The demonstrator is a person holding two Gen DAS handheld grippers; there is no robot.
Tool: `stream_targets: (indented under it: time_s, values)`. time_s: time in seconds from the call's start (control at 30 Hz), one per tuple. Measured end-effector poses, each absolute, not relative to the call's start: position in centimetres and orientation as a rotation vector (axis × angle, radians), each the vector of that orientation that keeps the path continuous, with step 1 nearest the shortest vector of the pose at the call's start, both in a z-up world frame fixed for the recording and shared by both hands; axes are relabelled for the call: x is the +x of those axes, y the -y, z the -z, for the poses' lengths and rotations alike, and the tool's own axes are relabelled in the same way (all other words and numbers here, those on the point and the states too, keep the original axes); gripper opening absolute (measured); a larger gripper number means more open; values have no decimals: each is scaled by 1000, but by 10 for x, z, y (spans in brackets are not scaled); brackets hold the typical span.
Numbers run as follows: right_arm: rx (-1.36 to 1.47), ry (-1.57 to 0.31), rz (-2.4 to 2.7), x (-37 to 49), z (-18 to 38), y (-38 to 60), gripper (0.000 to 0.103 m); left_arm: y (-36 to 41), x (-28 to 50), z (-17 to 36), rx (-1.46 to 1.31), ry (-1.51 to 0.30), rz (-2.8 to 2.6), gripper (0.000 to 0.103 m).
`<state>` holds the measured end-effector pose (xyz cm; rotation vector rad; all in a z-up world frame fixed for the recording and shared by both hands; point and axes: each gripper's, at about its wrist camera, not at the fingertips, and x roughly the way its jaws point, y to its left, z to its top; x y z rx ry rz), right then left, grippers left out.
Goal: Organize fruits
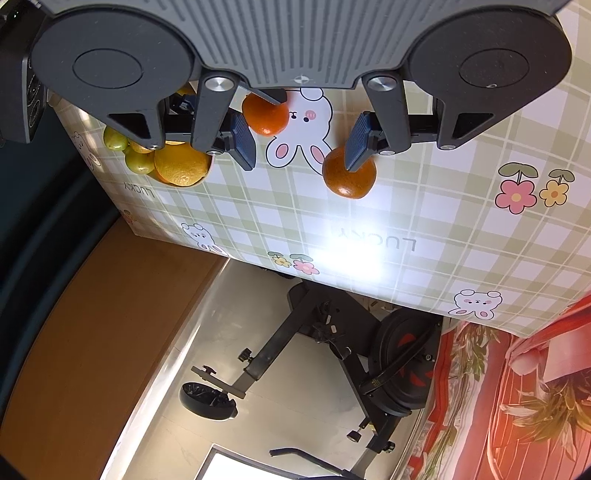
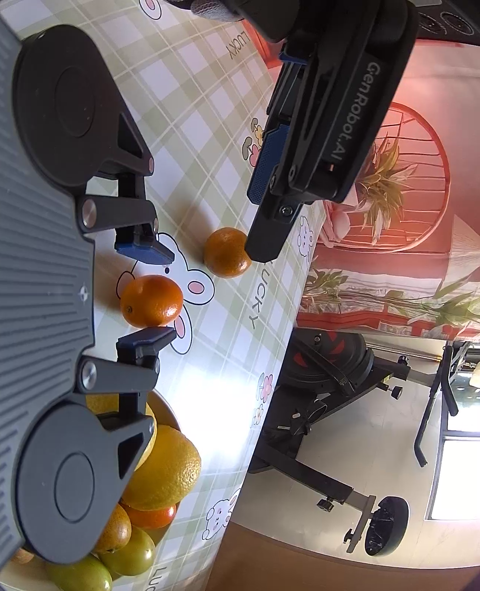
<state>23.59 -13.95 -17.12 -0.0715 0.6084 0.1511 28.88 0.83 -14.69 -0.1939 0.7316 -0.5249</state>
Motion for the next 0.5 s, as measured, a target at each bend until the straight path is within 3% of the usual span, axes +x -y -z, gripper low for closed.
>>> stream_targets:
  time_s: [0.5]
  values:
    - [-21,-660,-224,244,185,126,40,4,300,175,-204,-833,546,55]
